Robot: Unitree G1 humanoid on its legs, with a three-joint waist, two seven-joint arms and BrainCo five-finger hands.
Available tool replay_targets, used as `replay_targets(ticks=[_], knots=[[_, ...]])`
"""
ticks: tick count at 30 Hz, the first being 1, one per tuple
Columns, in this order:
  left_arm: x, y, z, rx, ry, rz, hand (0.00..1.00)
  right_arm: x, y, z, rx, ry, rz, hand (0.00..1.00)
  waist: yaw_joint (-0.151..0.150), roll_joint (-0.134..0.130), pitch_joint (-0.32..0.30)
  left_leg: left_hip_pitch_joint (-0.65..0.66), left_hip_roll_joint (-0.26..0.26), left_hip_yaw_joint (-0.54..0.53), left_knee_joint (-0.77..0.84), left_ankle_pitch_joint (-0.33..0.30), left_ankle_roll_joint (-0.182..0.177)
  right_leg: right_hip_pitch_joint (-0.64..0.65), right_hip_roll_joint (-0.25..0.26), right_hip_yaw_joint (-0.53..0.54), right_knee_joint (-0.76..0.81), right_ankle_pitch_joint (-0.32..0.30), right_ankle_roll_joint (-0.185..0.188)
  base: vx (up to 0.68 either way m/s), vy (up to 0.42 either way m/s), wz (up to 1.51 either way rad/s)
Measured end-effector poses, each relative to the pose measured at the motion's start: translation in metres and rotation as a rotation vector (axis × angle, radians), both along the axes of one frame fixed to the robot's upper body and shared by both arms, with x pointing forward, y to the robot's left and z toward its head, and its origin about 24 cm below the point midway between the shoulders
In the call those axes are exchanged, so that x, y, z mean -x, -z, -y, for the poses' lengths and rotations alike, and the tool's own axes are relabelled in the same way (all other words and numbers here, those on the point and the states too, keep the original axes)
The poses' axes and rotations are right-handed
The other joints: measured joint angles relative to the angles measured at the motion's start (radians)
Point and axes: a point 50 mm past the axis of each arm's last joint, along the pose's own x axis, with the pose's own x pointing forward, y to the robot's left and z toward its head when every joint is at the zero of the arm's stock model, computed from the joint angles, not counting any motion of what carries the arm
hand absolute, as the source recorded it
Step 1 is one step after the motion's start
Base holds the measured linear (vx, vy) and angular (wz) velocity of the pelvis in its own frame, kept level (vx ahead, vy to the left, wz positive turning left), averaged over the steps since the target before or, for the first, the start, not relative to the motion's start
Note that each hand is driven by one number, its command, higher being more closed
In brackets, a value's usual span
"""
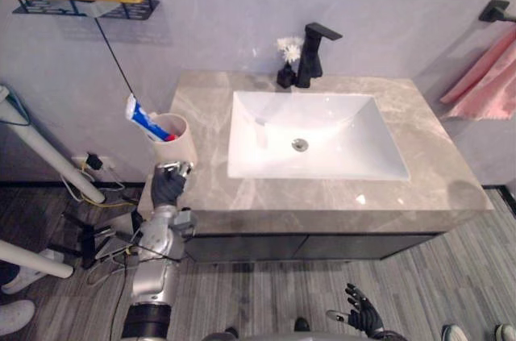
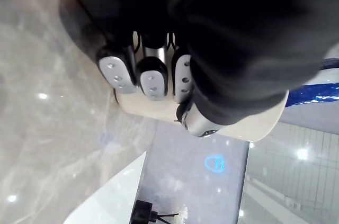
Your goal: Organize washtable
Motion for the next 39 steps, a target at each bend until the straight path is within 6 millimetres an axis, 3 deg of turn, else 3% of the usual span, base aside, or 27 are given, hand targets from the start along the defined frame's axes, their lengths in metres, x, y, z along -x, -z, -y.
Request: replay_targets(ticks=[18, 32, 39], knots=[[0.012, -0.014, -0.022, -0.015, -0.089, 0.057, 1.0, 0.0, 0.0, -0.003, -0.003, -0.016, 0.003, 0.0, 0.001, -0.014, 0.024, -0.021, -0.007, -0.015, -0.002, -0.003, 0.002, -0.022, 0.001, 0.002, 0.028, -0.022, 0.0, 0.0, 0.0, 0.01], [0.009, -0.013, -0.022, -0.033, -0.068, 0.043, 1.0, 0.0, 0.0, -0.002, -0.002, -0.016, 0.008, 0.0, -0.001, -0.011, 0.023, -0.02, -0.008, -0.015, 0.016, -0.007, 0.006, -0.027, 0.0, 0.003, 0.04, -0.025, -0.004, -0.01, -0.002, 0.0], [0.001, -0.015, -0.011, -0.042, -0.022, 0.047, 1.0, 0.006, 0.004, -0.002, -0.005, -0.012, -0.023, 0.0, -0.001, -0.006, 0.021, -0.028, -0.01, -0.013, 0.018, -0.004, 0.006, -0.036, -0.001, 0.005, 0.037, -0.018, -0.001, -0.03, -0.001, -0.02]])
